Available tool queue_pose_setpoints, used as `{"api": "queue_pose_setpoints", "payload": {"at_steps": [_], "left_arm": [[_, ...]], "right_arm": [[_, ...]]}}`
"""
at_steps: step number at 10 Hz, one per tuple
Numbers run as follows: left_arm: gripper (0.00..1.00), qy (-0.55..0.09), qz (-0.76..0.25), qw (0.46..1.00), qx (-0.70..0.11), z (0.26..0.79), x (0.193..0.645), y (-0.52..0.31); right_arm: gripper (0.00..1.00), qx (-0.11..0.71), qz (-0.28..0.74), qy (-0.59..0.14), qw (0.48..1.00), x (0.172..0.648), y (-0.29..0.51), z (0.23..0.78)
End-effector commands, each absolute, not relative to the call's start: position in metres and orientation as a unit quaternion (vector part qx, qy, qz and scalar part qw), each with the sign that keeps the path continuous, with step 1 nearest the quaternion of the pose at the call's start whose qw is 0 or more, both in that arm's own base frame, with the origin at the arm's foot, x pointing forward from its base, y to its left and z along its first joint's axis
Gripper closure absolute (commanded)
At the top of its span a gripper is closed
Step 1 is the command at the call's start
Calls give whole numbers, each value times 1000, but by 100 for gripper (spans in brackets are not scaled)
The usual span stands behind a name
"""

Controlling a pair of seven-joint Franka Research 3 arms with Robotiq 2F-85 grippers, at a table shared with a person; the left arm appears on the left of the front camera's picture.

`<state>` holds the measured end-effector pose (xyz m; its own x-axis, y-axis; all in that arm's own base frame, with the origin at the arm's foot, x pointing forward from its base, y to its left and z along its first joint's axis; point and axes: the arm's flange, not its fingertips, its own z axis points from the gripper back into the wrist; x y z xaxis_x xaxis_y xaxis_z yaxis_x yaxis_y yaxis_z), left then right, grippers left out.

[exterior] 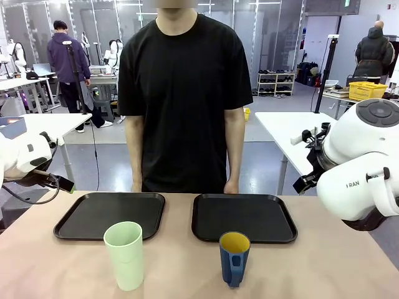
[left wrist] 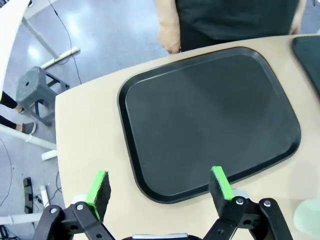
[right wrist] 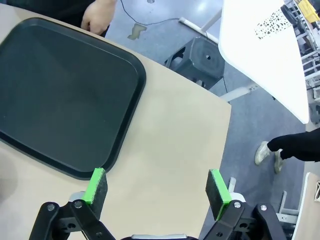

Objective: Sort and store the cups by type.
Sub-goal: Pick up the Reusable plastic cup.

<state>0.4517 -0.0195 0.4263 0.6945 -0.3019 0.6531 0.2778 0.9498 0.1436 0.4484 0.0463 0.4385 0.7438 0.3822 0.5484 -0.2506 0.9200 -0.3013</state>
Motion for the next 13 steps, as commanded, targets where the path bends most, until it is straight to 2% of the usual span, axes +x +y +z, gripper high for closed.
{"api": "queue_pose_setpoints", "payload": {"at_steps": [1,13], "left_arm": [[0,-356,-157,921,17,426,452,-19],[0,-356,-157,921,17,426,452,-19]], "right_arm": [[0,-107,178,-312,927,448,46,436],[0,-107,178,-312,927,448,46,436]]}}
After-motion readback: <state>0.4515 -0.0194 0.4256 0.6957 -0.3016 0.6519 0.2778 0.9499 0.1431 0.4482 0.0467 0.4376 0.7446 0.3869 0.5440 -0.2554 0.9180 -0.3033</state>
